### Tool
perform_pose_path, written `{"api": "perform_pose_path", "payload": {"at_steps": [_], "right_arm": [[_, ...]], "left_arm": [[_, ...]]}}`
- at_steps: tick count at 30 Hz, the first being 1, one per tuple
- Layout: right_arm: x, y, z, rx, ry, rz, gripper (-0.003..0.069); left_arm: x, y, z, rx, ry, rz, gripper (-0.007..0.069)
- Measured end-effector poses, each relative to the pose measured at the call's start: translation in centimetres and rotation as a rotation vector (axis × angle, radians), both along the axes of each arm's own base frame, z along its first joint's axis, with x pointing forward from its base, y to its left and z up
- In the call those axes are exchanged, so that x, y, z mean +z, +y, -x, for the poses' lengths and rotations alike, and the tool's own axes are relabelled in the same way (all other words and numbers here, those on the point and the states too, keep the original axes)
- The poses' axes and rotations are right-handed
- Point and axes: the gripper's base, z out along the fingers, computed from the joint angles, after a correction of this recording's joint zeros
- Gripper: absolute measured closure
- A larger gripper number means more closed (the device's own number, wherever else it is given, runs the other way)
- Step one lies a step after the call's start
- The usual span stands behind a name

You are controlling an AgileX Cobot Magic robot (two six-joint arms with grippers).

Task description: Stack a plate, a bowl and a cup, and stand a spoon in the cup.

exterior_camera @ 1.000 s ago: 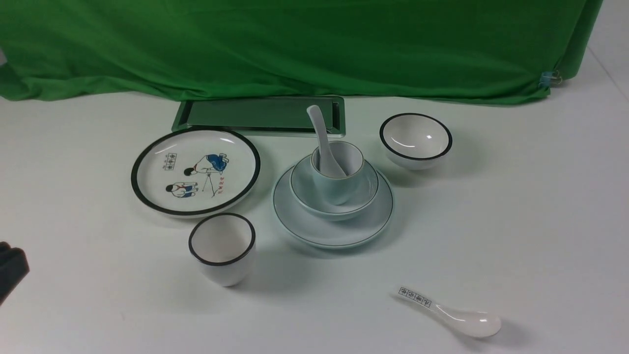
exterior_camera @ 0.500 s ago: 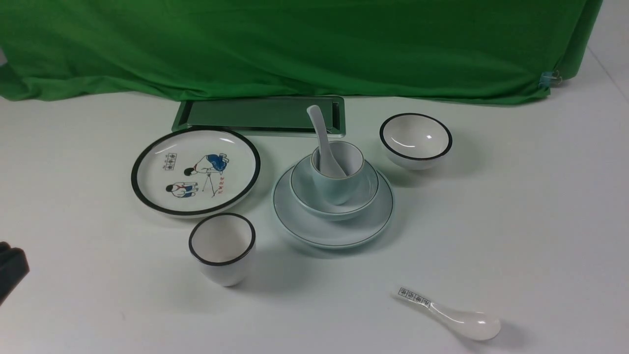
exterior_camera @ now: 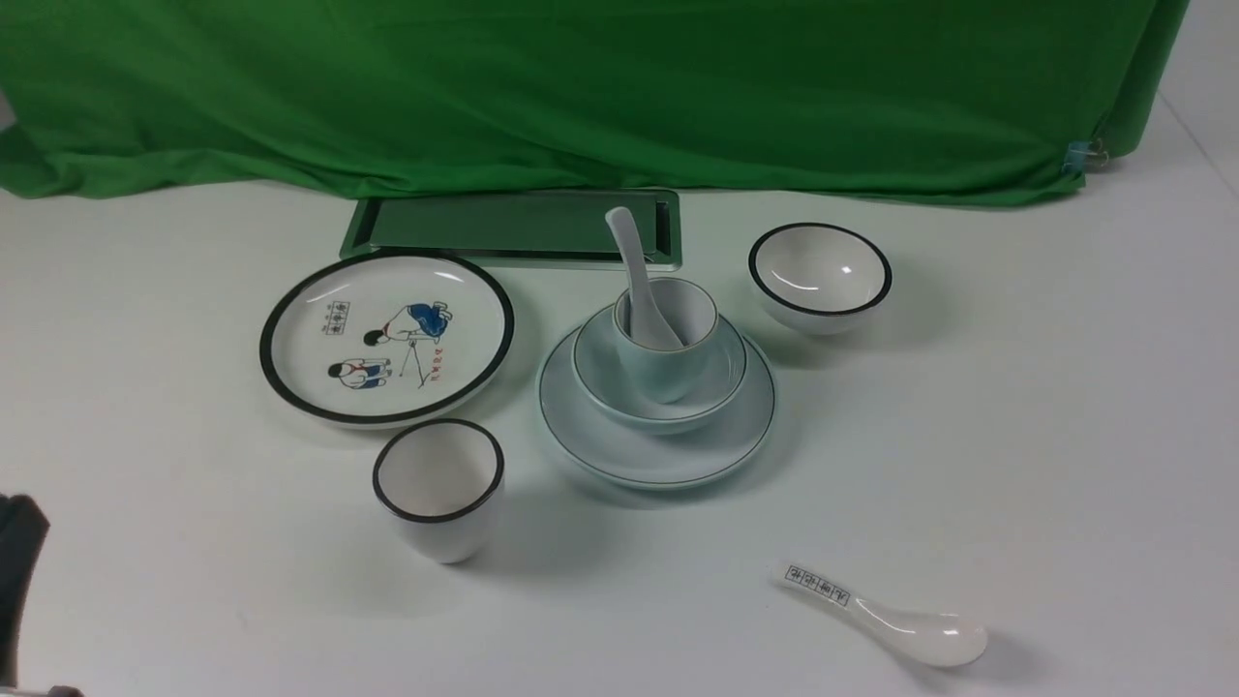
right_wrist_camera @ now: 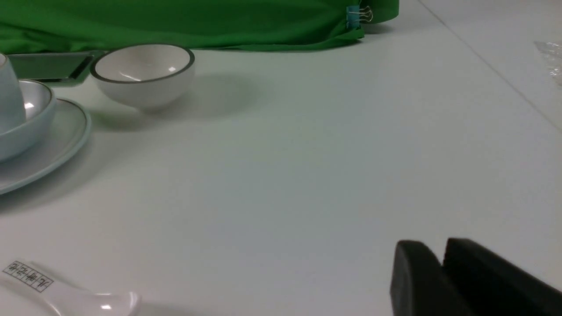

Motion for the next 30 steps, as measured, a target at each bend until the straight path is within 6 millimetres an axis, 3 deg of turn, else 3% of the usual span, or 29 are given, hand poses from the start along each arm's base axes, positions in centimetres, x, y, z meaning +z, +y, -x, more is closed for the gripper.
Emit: {"api": "perform_pose_path", "payload": {"at_steps": [1,8,14,30], "right_arm": [[0.0,0.0,0.0,0.000,0.000,0.000,0.0524],[0.0,0.0,0.0,0.000,0.000,0.000,0.0510],[0.0,0.0,0.0,0.000,-0.001,0.000,0.0492],[0.0,0.0,0.0,0.000,0.000,0.000,0.0454]], "left_arm": [[-1.0,0.1,0.2,0.015,0.021,-0.006,0.0631],[-1.7,0.4,1.4,0.072,0.025,-0.014,0.0631],[-3.1,0.6,1.6,0.099,0.175,0.007,0.0631],[-3.1,0.5,1.6,0.098,0.176,0.015,0.0631]]}}
